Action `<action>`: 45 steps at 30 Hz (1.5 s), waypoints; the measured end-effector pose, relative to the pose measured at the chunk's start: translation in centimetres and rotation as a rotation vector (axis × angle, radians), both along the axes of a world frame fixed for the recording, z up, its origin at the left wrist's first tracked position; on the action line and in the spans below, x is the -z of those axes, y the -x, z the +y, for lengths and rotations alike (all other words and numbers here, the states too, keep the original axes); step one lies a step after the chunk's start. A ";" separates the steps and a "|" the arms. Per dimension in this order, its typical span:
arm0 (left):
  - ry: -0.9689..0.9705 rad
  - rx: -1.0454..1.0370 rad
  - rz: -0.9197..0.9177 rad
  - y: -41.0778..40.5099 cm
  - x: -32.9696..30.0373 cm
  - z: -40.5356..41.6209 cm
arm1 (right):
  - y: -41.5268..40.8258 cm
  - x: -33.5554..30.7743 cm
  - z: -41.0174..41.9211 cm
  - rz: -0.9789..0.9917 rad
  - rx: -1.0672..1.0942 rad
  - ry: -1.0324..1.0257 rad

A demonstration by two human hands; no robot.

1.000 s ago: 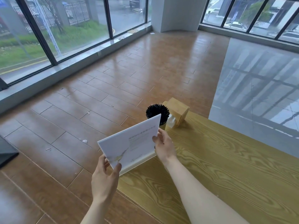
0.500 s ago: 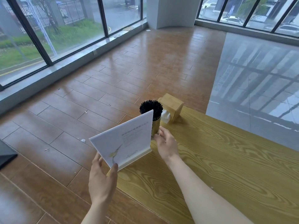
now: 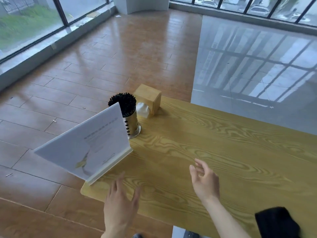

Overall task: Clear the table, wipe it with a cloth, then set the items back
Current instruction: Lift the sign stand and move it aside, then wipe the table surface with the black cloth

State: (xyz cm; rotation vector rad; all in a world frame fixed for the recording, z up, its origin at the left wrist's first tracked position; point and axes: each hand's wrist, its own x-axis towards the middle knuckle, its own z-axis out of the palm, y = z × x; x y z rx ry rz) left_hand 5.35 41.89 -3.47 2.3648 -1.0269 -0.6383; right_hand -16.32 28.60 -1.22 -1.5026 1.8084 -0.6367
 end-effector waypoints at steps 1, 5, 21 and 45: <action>0.009 0.051 -0.016 0.5 0.3 -0.4 | 2.0 0.6 0.5 0.043 0.041 0.008; 0.036 0.225 -0.114 2.5 1.9 -1.9 | 9.9 2.7 2.6 0.217 0.202 0.007; 0.071 0.584 -0.278 15.9 7.9 -3.6 | 27.8 10.6 8.6 0.691 0.350 -0.053; 0.070 0.402 -0.343 15.8 10.9 -4.2 | 23.5 12.7 5.7 0.283 0.330 0.480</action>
